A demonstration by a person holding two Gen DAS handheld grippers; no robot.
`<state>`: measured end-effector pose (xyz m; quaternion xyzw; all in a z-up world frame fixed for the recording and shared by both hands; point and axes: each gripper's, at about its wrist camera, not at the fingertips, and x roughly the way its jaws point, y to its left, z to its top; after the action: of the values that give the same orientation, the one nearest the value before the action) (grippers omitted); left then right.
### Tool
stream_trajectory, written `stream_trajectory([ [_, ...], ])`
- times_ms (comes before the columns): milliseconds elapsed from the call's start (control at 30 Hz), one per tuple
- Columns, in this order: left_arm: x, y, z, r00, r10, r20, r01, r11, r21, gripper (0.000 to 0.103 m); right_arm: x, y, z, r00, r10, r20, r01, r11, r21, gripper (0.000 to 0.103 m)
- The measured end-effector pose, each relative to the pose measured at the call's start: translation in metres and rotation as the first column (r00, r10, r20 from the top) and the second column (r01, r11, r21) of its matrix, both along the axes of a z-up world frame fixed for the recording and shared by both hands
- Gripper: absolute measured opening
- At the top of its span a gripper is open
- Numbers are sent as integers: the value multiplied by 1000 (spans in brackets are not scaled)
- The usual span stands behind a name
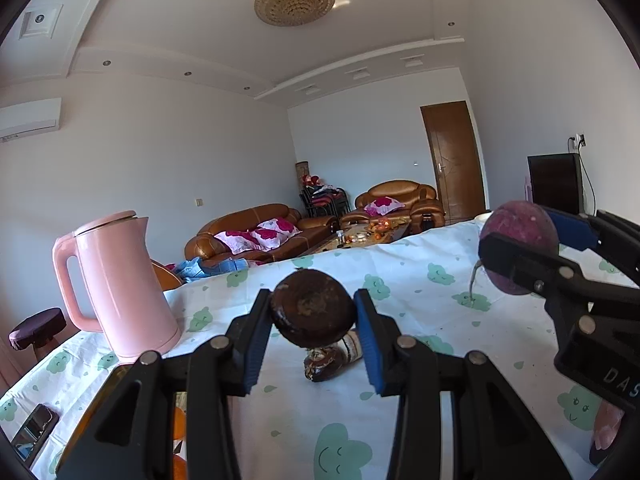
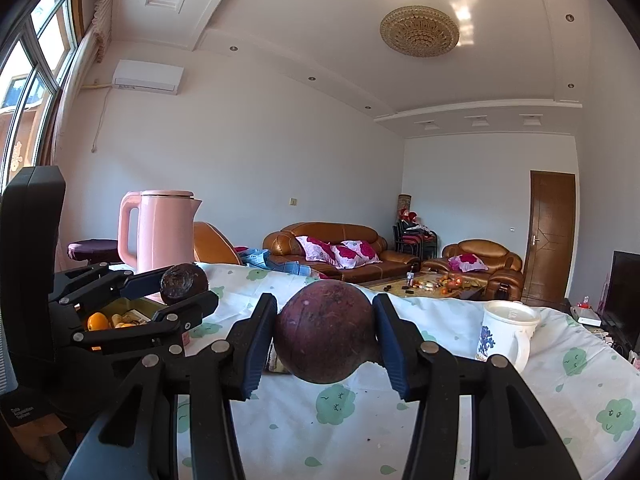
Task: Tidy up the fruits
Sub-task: 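Carry the dark mangosteen with the left tool while the right carries the purple beet toward the tin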
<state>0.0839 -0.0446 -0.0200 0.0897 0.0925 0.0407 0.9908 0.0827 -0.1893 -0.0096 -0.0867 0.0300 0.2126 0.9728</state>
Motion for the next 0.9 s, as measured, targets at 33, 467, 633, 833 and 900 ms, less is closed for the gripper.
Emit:
stream_trajectory([
  [33,-1,1,0,1000,3,3,-3,1000,0,43,0,0,0,1000,-1,1,1,1000,1,51],
  [467,-13,22,2,1000,29,6,-29,999,-23,43,0,17,1,999,39,-19,-39,999,1,51],
  [633,-18,33,2,999,48,8,-47,998,-38,43,0,31,0,998,62,-25,-62,998,-12,51],
  [833,-23,47,2,998,69,5,-69,996,-57,43,-2,48,-1,995,91,-33,-92,995,-27,51],
  [900,-24,52,2,997,75,3,-75,995,-62,43,-2,53,0,994,101,-38,-103,994,-31,51],
])
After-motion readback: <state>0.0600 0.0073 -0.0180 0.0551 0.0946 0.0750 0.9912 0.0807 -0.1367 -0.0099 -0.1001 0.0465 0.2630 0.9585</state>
